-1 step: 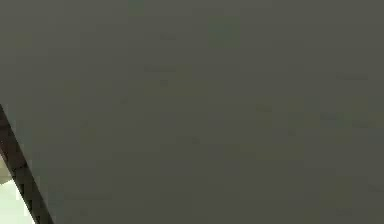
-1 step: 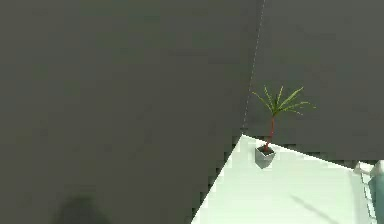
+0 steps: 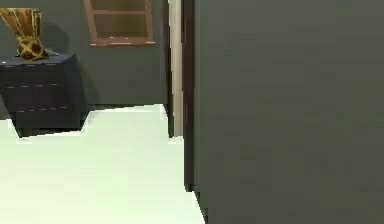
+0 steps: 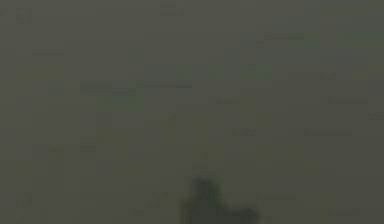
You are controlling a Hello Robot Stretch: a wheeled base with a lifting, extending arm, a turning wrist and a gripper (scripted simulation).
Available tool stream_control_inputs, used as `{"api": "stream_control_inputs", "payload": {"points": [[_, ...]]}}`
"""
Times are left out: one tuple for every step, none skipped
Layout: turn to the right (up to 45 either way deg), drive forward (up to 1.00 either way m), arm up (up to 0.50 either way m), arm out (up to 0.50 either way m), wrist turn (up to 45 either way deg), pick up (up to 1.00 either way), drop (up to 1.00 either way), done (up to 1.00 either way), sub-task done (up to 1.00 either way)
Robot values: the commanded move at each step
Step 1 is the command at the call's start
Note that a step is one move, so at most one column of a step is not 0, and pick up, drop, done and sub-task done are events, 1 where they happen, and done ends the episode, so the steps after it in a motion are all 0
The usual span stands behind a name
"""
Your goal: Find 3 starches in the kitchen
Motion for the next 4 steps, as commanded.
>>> {"api": "stream_control_inputs", "payload": {"points": [[-45.0,0.0,0.0,0.0,0.0,0.0,0.0,0.0,0.0],[-45.0,0.0,0.0,0.0,0.0,0.0,0.0,0.0,0.0],[-6.0,0.0,0.0,0.0,0.0,0.0,0.0,0.0,0.0],[0.0,0.1,0.0,0.0,0.0,0.0,0.0,0.0,0.0]]}}
